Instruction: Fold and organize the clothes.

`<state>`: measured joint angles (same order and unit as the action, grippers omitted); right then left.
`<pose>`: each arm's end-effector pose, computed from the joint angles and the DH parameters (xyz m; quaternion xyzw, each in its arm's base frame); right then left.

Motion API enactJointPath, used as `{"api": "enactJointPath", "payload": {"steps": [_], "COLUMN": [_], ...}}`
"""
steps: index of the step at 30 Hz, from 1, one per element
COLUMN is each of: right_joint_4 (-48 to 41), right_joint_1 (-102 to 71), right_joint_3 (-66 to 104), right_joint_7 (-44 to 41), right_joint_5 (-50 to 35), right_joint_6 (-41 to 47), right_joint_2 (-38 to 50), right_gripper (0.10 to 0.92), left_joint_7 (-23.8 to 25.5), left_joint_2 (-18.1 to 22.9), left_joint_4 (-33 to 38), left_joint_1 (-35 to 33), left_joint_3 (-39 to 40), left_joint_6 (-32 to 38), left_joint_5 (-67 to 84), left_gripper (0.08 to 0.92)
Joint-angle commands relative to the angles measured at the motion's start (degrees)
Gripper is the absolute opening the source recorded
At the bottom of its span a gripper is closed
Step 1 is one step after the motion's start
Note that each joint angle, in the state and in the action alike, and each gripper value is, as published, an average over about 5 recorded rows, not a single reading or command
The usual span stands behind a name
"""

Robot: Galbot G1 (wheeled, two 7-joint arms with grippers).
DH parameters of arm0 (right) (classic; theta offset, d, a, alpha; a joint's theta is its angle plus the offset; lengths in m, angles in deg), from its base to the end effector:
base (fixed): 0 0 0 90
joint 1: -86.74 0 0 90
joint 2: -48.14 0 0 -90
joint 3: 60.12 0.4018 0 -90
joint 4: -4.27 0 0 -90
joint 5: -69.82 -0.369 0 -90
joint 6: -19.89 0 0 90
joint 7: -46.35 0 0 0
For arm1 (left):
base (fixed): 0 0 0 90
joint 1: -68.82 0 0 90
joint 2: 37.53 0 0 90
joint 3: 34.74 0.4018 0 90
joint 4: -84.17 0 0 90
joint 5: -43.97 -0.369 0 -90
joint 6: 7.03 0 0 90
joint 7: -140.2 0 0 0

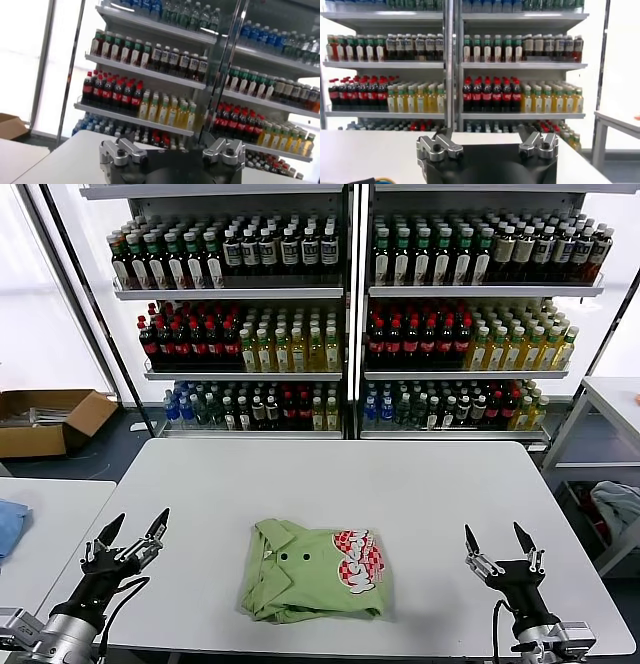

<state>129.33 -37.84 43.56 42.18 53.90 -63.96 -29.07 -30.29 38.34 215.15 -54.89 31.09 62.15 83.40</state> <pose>0.1455 -0.1117 -0.3060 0.0040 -0.9993 0.0173 0.0323 0.1409 0.1496 -0.2468 -0.0469 -0.9887 0.1310 0.0559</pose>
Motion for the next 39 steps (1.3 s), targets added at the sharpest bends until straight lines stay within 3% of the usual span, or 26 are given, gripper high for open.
{"api": "enactJointPath", "payload": {"steps": [1, 39], "right_joint_4": [0.89, -0.16], "right_joint_1": [-1.92, -3.21], "right_joint_3": [1.91, 4.11], "right_joint_7": [-0.78, -1.68], "right_joint_5": [0.79, -0.27], "right_joint_6": [-0.49, -1.7], "right_joint_2": [-1.1, -1.59], "right_gripper": [0.823, 0.823], "left_joint_7": [1.28, 1.13], "left_joint_2": [0.26, 1.76], "left_joint_4": [0.45, -0.16], "left_joint_1": [-0.46, 0.46], "left_joint_3": [-0.62, -2.7], "left_joint_6": [0.61, 0.52], "left_joint_5": [-0.32, -0.05], "left_gripper": [0.823, 0.823]}}
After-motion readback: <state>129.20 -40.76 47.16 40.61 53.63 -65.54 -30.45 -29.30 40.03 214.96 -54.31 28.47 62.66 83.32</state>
